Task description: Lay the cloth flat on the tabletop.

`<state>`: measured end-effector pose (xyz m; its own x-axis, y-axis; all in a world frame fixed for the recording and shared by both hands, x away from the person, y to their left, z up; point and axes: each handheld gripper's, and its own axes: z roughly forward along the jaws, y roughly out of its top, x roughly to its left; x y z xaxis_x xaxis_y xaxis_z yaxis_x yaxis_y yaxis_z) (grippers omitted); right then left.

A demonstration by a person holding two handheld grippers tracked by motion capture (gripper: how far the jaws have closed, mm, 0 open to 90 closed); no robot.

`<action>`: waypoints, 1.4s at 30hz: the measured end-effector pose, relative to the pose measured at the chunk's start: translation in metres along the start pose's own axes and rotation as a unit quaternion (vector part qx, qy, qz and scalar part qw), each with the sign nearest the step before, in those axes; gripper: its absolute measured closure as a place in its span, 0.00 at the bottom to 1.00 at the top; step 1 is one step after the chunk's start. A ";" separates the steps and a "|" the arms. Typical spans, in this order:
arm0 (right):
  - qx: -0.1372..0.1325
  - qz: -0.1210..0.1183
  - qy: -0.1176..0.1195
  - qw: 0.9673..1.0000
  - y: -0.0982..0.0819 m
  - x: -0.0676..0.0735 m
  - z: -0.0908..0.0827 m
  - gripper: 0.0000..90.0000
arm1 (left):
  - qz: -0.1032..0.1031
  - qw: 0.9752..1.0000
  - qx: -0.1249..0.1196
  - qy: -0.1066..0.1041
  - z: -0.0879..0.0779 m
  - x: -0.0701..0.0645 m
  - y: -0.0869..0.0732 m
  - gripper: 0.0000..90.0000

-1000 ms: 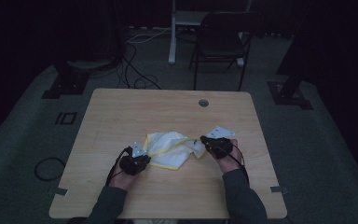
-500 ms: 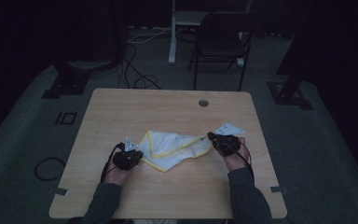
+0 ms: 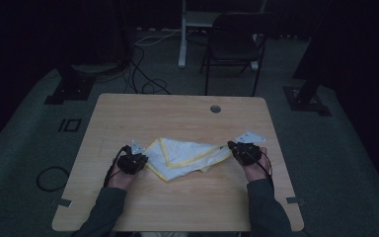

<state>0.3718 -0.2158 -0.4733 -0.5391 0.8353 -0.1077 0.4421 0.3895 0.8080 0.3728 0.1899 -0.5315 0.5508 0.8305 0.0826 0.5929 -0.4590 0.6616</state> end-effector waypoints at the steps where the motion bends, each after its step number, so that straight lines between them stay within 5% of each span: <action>1: 0.004 0.000 -0.001 1.000 -0.001 0.000 0.001 0.99 | -0.001 1.000 0.001 0.001 0.001 0.002 0.001 0.93; 5: 0.018 0.003 -0.020 1.000 -0.005 -0.003 0.004 1.00 | -0.013 1.000 0.001 0.015 0.002 0.010 0.001 0.93; 12: 0.018 0.009 0.001 1.000 -0.011 -0.006 0.002 1.00 | -0.031 0.999 -0.013 0.012 0.000 0.010 -0.001 0.86; 20: 0.009 -0.023 0.056 0.998 -0.005 0.024 0.018 0.88 | -0.025 0.998 -0.058 -0.026 -0.016 -0.005 0.000 0.76; 32: 0.005 -0.058 0.117 0.991 0.009 0.066 0.045 0.82 | -0.024 0.997 -0.055 -0.043 -0.020 -0.016 -0.006 0.76; 42: 0.007 -0.079 0.151 0.985 0.015 0.092 0.064 0.79 | -0.036 0.997 -0.052 -0.033 -0.019 -0.011 -0.011 0.78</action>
<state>0.3751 -0.1086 -0.5082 -0.7897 0.6112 -0.0527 0.3445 0.5129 0.7863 0.3491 0.1922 -0.5257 0.5490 0.8357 -0.0142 0.5700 -0.3619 0.7377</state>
